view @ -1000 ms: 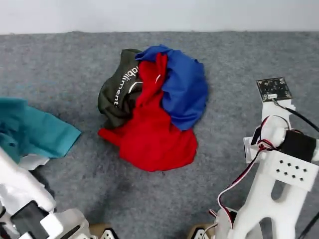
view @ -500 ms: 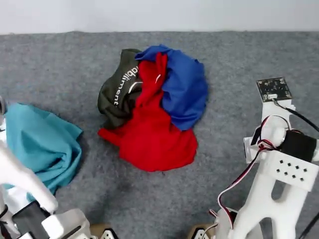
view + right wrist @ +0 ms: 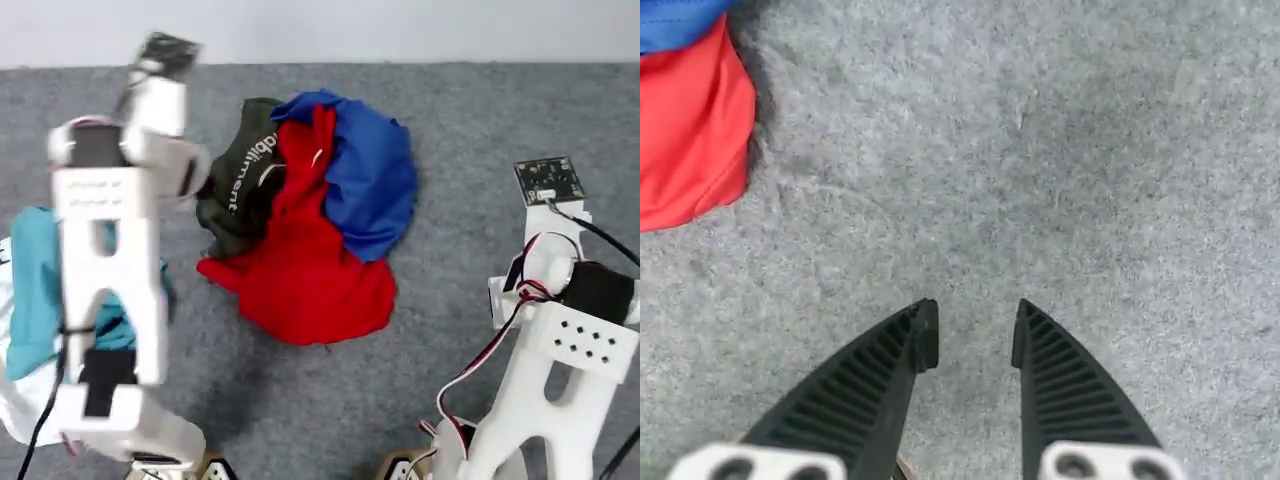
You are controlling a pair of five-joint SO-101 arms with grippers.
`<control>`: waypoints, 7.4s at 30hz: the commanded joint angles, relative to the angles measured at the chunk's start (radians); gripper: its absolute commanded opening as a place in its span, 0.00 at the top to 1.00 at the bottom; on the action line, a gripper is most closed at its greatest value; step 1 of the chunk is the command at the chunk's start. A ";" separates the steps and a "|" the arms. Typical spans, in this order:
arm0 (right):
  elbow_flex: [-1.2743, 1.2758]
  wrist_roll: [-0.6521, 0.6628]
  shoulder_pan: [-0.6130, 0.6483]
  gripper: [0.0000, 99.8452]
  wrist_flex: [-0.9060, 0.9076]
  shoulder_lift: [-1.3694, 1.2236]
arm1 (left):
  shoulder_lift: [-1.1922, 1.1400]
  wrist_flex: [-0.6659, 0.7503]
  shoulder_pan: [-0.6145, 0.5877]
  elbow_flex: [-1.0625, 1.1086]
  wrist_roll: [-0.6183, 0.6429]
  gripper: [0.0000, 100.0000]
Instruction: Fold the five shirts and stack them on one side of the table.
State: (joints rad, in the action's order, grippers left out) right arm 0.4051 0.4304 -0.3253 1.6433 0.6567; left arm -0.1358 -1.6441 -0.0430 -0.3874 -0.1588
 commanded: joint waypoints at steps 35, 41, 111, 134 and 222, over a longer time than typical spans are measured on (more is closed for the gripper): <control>0.115 -0.005 -0.018 0.86 -0.027 -0.004 | -1.040 0.350 0.241 -0.808 0.463 0.85; 0.115 -0.005 -0.018 0.86 -0.027 -0.004 | -1.039 0.379 0.196 -0.823 0.377 0.99; 0.175 -0.003 -0.013 0.86 -0.050 -0.004 | 0.199 0.239 -0.440 0.134 0.374 0.75; 0.175 -0.003 -0.015 0.86 -0.050 -0.004 | 0.095 0.442 -0.595 0.268 0.381 0.75; 0.150 -0.003 0.162 0.86 -0.056 -0.004 | 0.354 0.219 0.029 0.231 0.377 0.83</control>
State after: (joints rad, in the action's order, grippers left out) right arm 0.5831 0.4304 -0.3299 1.6034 0.6536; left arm 0.1757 -1.3495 0.1396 -0.0698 0.2217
